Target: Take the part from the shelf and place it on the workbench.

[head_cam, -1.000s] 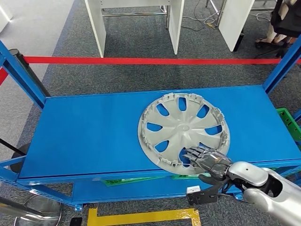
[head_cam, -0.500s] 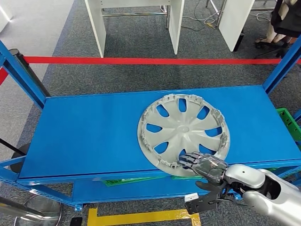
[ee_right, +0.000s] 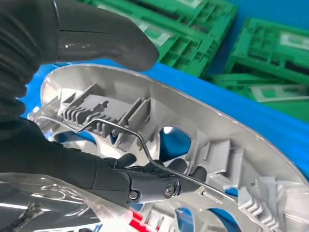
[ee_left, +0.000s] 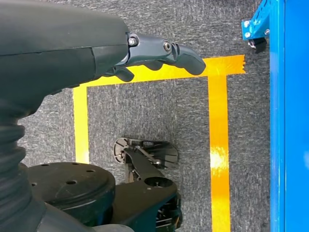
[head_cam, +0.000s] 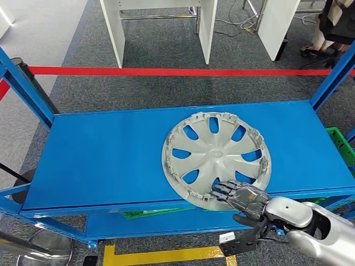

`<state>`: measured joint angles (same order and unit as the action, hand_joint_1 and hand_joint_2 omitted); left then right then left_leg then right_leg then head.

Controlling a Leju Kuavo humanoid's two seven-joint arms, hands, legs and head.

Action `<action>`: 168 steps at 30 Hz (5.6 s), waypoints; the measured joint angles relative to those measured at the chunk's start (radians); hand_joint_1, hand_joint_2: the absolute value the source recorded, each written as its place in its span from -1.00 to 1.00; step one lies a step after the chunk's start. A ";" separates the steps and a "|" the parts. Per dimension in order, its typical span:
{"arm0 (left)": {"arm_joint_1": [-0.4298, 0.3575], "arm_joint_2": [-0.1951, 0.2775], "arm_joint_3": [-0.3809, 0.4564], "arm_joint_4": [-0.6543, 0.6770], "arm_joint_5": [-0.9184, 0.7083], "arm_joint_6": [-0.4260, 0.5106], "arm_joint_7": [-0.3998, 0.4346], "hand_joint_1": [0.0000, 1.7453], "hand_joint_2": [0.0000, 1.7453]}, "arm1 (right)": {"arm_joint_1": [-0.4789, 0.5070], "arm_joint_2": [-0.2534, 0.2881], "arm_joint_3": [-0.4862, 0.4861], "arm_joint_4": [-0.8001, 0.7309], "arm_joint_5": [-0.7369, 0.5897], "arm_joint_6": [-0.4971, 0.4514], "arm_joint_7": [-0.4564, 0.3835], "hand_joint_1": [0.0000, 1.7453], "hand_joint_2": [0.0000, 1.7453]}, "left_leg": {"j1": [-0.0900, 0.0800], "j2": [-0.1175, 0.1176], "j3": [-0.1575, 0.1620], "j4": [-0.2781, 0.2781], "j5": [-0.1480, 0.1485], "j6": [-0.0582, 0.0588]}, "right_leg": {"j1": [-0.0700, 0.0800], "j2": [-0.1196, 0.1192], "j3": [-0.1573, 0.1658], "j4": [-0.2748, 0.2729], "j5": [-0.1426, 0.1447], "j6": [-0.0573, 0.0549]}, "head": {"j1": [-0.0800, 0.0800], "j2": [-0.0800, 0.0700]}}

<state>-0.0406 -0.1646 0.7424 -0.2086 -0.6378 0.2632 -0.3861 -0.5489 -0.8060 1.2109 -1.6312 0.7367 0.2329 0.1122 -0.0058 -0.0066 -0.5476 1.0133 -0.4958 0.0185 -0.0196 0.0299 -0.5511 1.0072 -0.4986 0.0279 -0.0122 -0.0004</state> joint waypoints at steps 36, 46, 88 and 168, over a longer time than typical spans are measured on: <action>0.000 -0.007 0.042 0.001 0.014 0.040 -0.006 -1.00 1.00 | 0.073 0.044 -0.055 0.097 0.349 -0.216 0.065 1.00 1.00 | 0.000 0.000 0.000 0.000 0.000 0.000 | 0.000 0.000 0.000 0.000 0.000 0.000 | 0.000 0.000; 0.000 -0.007 0.045 0.001 0.018 0.037 -0.020 -1.00 1.00 | 0.143 0.076 -0.165 0.032 0.237 -0.324 0.051 1.00 1.00 | 0.000 0.000 0.000 0.000 0.000 0.000 | 0.000 0.000 0.000 0.000 0.000 0.000 | 0.000 0.000; 0.013 0.010 0.063 0.001 -0.078 0.060 -0.048 -1.00 1.00 | 0.361 0.746 -0.743 0.003 -0.899 0.107 -0.793 1.00 1.00 | 0.000 -0.001 -0.001 0.000 0.001 -0.001 | 0.000 -0.001 -0.001 0.001 -0.001 -0.001 | 0.000 0.000; 0.049 -0.001 -0.088 -0.030 -0.338 -0.029 0.078 -1.00 1.00 | 0.352 0.854 -0.702 0.110 -0.750 0.094 -0.807 1.00 1.00 | -0.005 -0.011 -0.041 -0.026 0.053 0.026 | 0.010 -0.032 -0.128 0.288 -0.133 0.000 | -0.002 0.000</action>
<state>0.0086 -0.1658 0.6539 -0.2382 -0.9763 0.2342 -0.3086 -0.1972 0.0478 0.5094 -1.5209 -0.0134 0.3272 -0.6952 -0.0104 -0.0172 -0.5882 0.9875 -0.4424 0.0445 -0.0092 -0.0022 -0.6788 1.2955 -0.6318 0.0281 -0.0138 -0.0004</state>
